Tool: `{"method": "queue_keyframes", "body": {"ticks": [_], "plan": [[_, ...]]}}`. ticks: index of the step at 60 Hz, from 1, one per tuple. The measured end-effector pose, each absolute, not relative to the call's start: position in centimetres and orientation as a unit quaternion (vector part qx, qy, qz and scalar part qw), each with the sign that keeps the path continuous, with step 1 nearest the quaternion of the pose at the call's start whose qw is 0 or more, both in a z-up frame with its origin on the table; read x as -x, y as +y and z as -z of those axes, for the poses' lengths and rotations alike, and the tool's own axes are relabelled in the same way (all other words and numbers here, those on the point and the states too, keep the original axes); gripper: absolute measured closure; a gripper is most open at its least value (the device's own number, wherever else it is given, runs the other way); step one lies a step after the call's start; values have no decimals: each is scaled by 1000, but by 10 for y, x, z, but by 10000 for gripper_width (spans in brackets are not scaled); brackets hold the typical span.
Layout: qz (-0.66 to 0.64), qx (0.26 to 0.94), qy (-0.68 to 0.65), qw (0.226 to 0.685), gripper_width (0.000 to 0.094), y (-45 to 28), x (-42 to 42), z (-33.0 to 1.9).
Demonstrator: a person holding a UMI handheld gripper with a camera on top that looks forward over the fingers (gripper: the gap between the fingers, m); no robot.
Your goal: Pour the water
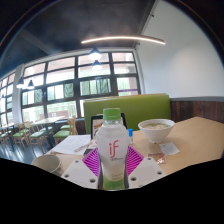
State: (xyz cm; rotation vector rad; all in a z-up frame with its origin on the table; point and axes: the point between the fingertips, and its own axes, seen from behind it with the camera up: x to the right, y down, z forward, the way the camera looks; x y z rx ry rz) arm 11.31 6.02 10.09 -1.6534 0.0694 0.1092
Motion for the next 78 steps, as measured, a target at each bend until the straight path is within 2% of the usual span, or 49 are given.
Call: {"method": "queue_keyframes", "body": {"ticks": [5,9,18,26,29,35,37,41,45,57,68,78], "plan": [[-36,742,15,669,649,60,-104,-103],[-32,748,-2,662,639,60,-97,-81],[-16,730,-13,683,643,58,-94,-85],[-27,731,-2,682,643,58,-94,-85],[-23,731,-5,682,600,57,-95,-85],[-30,734,-3,679,438,56,-95,-86],[-31,743,4,668,342,54,-99,-82],[-48,749,6,661,75,40,-96,-86],[-55,738,4,672,139,22,-98,-100],[-40,737,2,675,129,-58,-107,-129],[-65,741,30,668,129,-139,-114,-132],[-49,739,25,672,127,-175,-125,-132]]}}
